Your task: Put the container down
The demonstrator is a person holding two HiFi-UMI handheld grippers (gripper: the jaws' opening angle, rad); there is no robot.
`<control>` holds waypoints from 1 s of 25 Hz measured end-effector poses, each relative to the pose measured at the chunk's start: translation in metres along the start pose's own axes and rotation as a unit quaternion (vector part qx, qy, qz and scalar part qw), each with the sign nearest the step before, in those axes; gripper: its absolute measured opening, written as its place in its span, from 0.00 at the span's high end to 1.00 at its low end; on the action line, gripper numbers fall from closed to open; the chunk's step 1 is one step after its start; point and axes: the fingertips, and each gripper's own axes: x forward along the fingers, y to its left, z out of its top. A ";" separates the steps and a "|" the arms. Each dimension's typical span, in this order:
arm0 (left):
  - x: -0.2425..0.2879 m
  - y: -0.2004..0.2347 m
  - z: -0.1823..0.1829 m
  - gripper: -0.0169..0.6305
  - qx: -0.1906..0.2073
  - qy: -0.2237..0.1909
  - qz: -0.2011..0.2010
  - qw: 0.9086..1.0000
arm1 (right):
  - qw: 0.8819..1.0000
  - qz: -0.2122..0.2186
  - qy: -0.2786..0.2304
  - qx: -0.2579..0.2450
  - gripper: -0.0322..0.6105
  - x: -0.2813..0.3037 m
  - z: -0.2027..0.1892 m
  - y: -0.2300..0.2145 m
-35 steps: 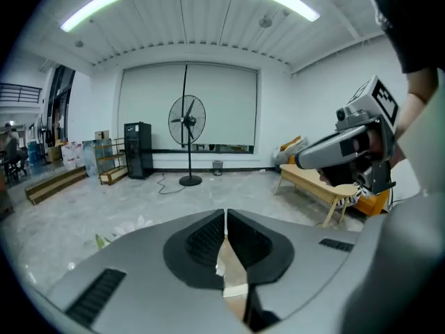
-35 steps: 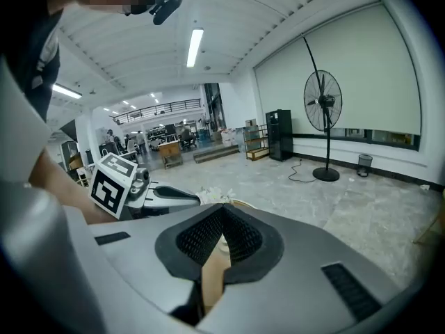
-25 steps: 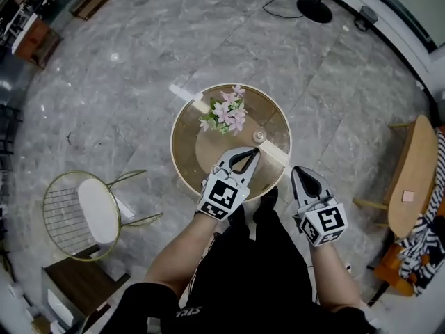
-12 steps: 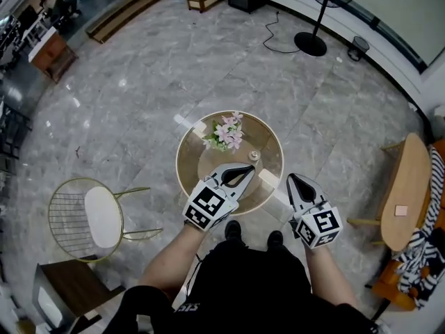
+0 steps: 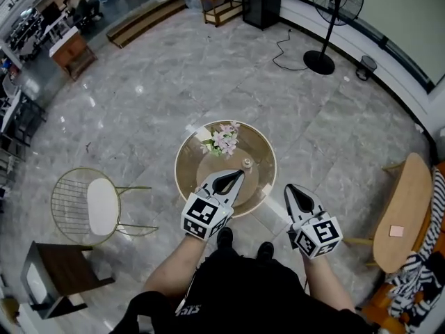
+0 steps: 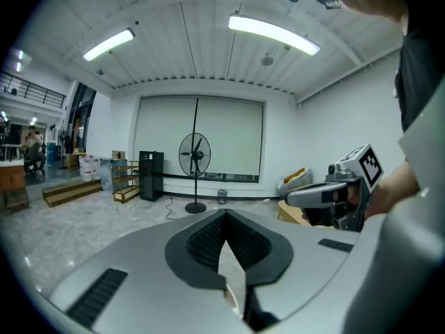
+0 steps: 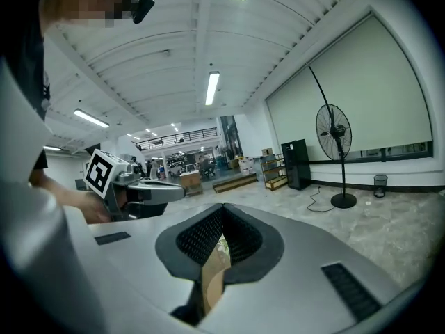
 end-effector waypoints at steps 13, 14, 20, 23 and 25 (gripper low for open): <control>-0.024 -0.093 -0.009 0.95 -0.025 0.037 0.062 0.997 | 0.994 0.108 -0.004 -0.003 0.93 -0.051 0.010 -0.011; -0.028 -0.096 -0.009 0.95 -0.026 0.039 0.065 0.997 | 0.994 0.112 -0.004 -0.006 0.93 -0.052 0.013 -0.009; -0.047 -0.094 0.012 0.95 -0.003 0.024 0.090 0.996 | 0.992 0.121 -0.021 -0.017 0.93 -0.064 0.025 -0.001; -0.055 -0.077 0.029 0.95 -0.014 -0.007 0.098 0.995 | 0.993 0.112 -0.023 -0.019 0.93 -0.064 0.023 0.000; -0.063 -0.066 0.037 0.95 -0.012 -0.019 0.104 0.994 | 0.994 0.101 -0.021 -0.019 0.93 -0.063 0.024 0.000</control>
